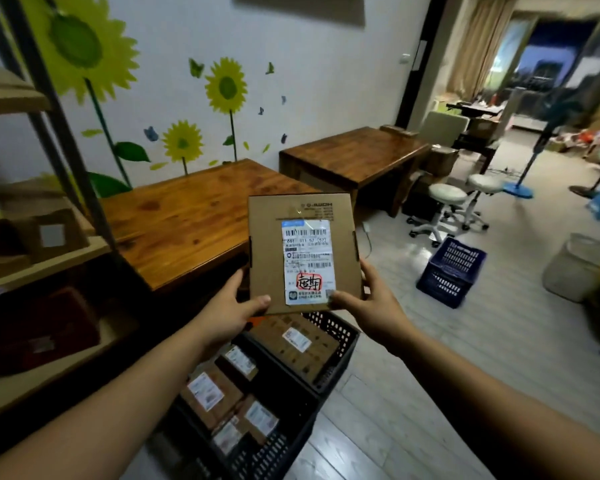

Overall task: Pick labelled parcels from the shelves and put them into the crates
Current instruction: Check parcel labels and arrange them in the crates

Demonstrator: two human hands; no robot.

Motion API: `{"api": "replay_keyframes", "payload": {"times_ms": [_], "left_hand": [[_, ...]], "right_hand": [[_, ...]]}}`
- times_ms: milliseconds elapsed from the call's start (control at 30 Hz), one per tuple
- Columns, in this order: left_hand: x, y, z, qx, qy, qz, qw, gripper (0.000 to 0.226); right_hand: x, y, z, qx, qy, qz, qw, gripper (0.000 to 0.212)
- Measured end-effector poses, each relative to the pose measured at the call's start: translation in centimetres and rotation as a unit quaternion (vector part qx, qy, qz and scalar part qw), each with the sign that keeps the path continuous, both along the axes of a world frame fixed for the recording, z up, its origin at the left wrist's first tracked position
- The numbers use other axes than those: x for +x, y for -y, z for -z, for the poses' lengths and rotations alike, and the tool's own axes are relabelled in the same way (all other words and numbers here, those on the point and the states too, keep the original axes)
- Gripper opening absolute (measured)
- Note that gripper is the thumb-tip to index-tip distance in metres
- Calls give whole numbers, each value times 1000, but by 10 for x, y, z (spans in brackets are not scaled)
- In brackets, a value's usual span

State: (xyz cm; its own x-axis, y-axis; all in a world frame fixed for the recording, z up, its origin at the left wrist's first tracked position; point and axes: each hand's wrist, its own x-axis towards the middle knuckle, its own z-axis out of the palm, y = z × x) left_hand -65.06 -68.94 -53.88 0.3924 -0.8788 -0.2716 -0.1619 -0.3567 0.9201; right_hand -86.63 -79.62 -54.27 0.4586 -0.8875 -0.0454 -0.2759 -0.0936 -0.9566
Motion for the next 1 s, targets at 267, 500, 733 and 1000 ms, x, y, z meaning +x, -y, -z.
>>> {"api": "replay_keyframes", "payload": {"times_ms": [267, 500, 733, 1000], "left_hand": [[-8, 73, 40, 18, -14, -7, 1000, 82], [13, 135, 92, 47, -49, -32, 997, 87], [23, 123, 137, 69, -124, -192, 971, 83], [-8, 102, 238, 75, -187, -362, 910, 74]], "right_hand": [[-7, 77, 41, 32, -29, -9, 999, 84], [20, 156, 76, 65, -86, -56, 993, 69], [77, 195, 130, 80, -132, -200, 968, 74], [129, 222, 244, 99, -177, -398, 895, 55]]}}
